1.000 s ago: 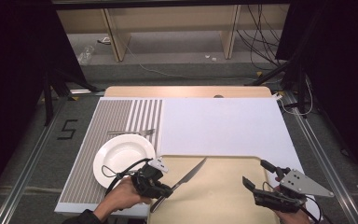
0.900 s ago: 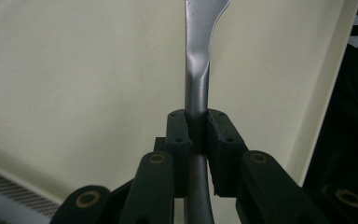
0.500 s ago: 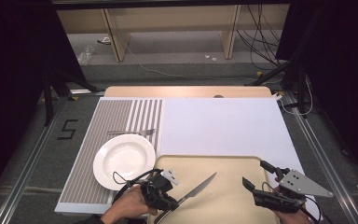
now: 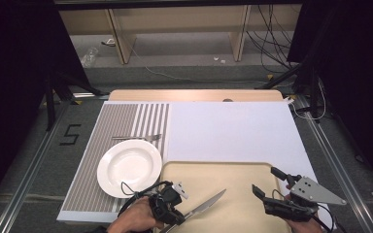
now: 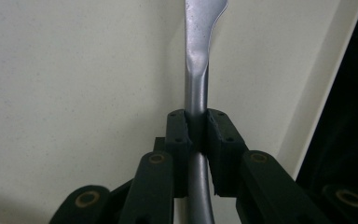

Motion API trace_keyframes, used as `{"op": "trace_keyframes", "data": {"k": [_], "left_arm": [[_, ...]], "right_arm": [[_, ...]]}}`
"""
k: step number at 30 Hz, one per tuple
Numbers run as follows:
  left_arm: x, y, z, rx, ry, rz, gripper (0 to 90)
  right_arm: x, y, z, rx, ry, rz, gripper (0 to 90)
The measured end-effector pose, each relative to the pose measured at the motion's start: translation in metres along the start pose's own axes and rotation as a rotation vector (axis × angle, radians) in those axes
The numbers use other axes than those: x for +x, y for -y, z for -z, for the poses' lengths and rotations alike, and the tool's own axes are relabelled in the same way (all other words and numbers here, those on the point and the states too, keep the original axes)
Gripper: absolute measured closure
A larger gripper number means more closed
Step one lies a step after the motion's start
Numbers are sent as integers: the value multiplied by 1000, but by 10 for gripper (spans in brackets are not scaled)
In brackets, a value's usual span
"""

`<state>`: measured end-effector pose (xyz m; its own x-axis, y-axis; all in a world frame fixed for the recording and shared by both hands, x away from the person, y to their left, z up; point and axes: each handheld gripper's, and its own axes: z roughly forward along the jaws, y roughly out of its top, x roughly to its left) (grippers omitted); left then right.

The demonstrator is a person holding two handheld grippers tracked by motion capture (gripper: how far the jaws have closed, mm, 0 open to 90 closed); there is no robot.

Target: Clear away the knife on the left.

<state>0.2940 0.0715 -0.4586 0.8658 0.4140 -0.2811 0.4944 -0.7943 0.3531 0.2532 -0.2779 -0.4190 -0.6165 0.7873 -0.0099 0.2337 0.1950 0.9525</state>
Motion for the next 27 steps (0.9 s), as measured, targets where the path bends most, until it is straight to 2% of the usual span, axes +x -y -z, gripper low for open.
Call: {"op": "trace_keyframes", "data": {"k": [5,6,9,10,12,14,16,18,21,24,25,26,27], "left_arm": [[-2,1,-4,30,-22,-12,792],[-2,1,-4,33,-26,-13,791],[-3,1,-5,35,-33,-13,783],[-4,0,-4,26,-33,-25,773],[-8,-2,-2,-16,-24,-47,692],[-12,-4,2,-45,-55,-77,535],[-15,-6,5,-107,-80,-111,439],[-17,-8,6,-152,-99,-117,326],[-20,-11,6,-182,-99,-132,265],[-21,-15,4,-229,-97,-137,283],[-21,-16,4,-243,-92,-144,340],[-21,-17,2,-248,-90,-156,437],[-22,-18,0,-244,-94,-167,487]], "right_arm": [[-1,0,1,9,3,3,198],[-1,0,0,-3,1,0,199],[-1,1,0,5,1,3,198],[-1,1,1,13,3,5,198],[-1,1,0,4,1,-4,198],[-2,2,0,-1,4,-6,199],[-2,2,0,1,5,-6,199],[-2,2,0,10,4,-2,200],[-1,2,-1,3,2,-3,199],[-2,2,-1,12,4,-1,201],[-2,2,-1,14,5,0,201],[-2,2,-1,10,5,-3,201],[-1,2,-1,8,4,-5,201]]}}
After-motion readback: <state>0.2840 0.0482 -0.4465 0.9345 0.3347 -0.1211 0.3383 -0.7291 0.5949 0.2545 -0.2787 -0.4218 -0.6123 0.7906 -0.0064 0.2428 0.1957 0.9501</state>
